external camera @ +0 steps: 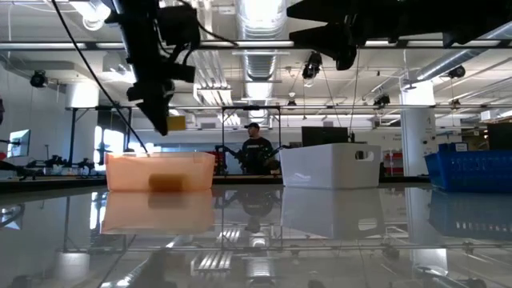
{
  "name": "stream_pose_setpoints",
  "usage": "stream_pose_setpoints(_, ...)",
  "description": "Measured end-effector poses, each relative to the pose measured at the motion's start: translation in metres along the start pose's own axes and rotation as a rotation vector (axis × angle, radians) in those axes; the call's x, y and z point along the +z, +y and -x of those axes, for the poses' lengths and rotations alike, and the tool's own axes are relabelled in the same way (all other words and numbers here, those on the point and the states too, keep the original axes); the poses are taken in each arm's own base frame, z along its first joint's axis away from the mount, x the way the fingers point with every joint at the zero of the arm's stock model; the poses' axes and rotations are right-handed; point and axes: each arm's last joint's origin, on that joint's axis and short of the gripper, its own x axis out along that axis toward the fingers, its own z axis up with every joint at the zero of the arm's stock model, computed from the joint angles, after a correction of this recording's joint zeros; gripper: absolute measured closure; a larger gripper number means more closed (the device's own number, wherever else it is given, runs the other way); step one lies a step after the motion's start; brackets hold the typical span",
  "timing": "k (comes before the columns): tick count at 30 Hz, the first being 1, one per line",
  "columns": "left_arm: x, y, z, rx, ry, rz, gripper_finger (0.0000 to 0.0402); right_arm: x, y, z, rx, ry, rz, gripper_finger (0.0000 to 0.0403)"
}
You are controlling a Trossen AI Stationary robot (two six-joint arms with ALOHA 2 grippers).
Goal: Sort & place blocks by color
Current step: Put the yellow block into the orange bin
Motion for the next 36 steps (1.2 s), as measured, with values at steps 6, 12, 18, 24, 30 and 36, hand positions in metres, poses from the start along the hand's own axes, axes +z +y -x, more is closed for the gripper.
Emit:
stream_pose_setpoints(6,-0.014,0.026,-0.025,-0.124,0.123,-0.023,0.0285,-0.002,0.0,0.0,-0.002,0.02,-0.01,0.0159)
stream_pose_setpoints(12,-0.018,0.036,-0.045,-0.164,0.206,-0.044,0.0285,-0.002,0.0,0.0,-0.002,0.02,-0.01,0.0159)
stream_pose_setpoints(18,-0.016,0.034,-0.06,-0.188,0.251,-0.091,0.0285,-0.002,0.0,0.0,-0.001,0.021,-0.009,0.0156)
stream_pose_setpoints(24,-0.016,0.031,-0.071,-0.203,0.288,-0.099,0.0285,-0.005,0.0,0.0,-0.004,0.044,-0.002,0.0156)
stream_pose_setpoints(30,-0.015,0.031,-0.073,-0.203,0.286,-0.1,0.0285,-0.007,-0.001,0.0,-0.006,0.065,0.001,0.0163)
stream_pose_setpoints(36,-0.014,0.031,-0.074,-0.197,0.273,-0.096,0.0277,-0.007,-0.001,0.0,-0.007,0.069,0.003,0.016)
